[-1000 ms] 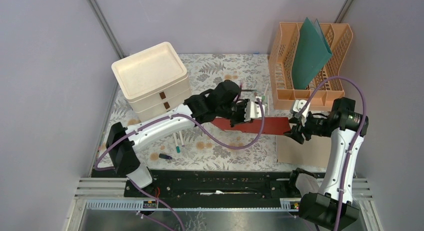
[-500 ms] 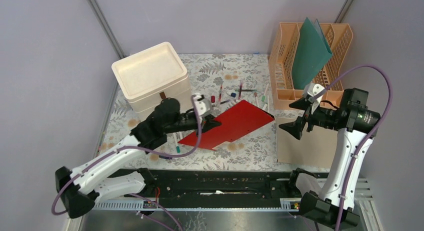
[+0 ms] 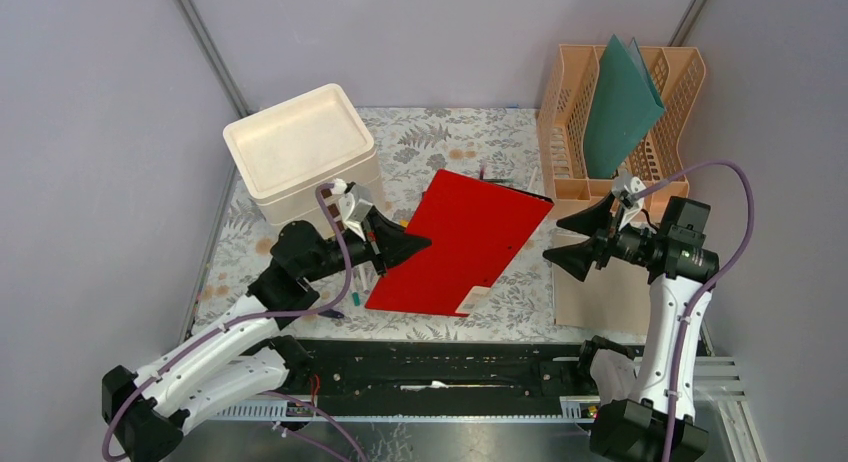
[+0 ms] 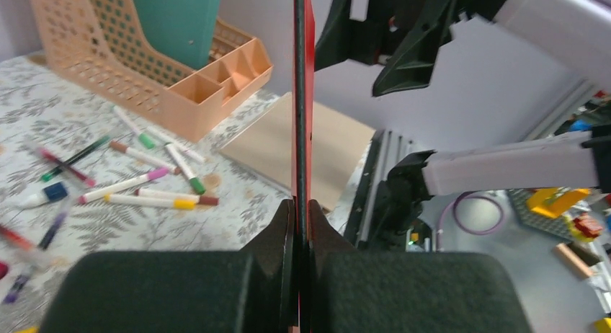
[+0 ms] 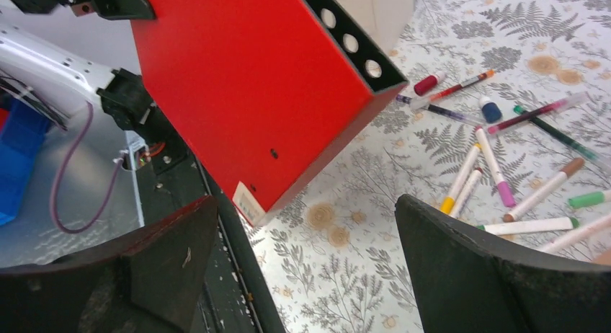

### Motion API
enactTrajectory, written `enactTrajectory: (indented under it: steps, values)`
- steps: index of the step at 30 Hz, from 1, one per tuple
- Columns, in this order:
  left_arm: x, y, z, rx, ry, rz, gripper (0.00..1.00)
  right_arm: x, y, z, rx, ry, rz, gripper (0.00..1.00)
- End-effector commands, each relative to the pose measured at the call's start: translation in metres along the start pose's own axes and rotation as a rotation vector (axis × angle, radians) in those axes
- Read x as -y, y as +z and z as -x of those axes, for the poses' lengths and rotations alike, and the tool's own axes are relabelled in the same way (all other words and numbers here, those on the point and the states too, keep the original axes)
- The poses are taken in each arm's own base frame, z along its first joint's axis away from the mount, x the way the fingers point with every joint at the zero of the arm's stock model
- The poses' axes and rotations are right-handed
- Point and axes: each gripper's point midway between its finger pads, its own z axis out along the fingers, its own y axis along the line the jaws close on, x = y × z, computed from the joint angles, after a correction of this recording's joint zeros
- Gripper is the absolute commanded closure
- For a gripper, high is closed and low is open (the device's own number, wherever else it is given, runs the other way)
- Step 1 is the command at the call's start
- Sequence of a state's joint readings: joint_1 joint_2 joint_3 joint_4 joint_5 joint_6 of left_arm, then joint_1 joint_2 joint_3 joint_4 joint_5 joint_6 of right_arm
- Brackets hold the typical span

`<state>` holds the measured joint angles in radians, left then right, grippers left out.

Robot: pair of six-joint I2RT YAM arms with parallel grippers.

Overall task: Organize the desk
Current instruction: Pick up the folder from the folder, then place the folder in the storage box.

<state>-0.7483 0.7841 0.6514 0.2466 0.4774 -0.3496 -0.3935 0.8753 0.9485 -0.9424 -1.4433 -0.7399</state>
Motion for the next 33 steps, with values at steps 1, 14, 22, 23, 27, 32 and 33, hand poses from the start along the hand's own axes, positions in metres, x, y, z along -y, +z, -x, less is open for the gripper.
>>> enactTrajectory:
  steps: [1,14,22,23,27,32,33]
  values:
    - [0.04,-0.002,0.058,0.222,-0.013,-0.182,1.0,-0.01,0.003,0.018,0.091,0.039,0.122,0.0]
    - [0.048,0.008,0.058,0.292,-0.126,-0.311,1.0,-0.037,0.009,0.029,0.08,0.103,0.239,0.0]
    - [0.047,0.011,0.053,0.298,-0.155,-0.337,1.0,-0.058,0.009,0.05,0.058,0.148,0.289,0.03]
    - [0.047,0.012,0.053,0.3,-0.16,-0.34,1.0,-0.062,0.009,0.053,0.055,0.144,0.297,0.04]
    - [0.046,0.012,0.052,0.311,-0.175,-0.352,1.0,-0.073,0.008,0.061,0.048,0.136,0.314,0.15]
    - [0.045,0.012,0.051,0.316,-0.192,-0.362,1.0,-0.078,0.008,0.061,0.042,0.134,0.326,0.48]
    - [0.045,0.013,0.052,0.317,-0.193,-0.363,1.0,-0.079,0.008,0.061,0.041,0.133,0.328,0.59]
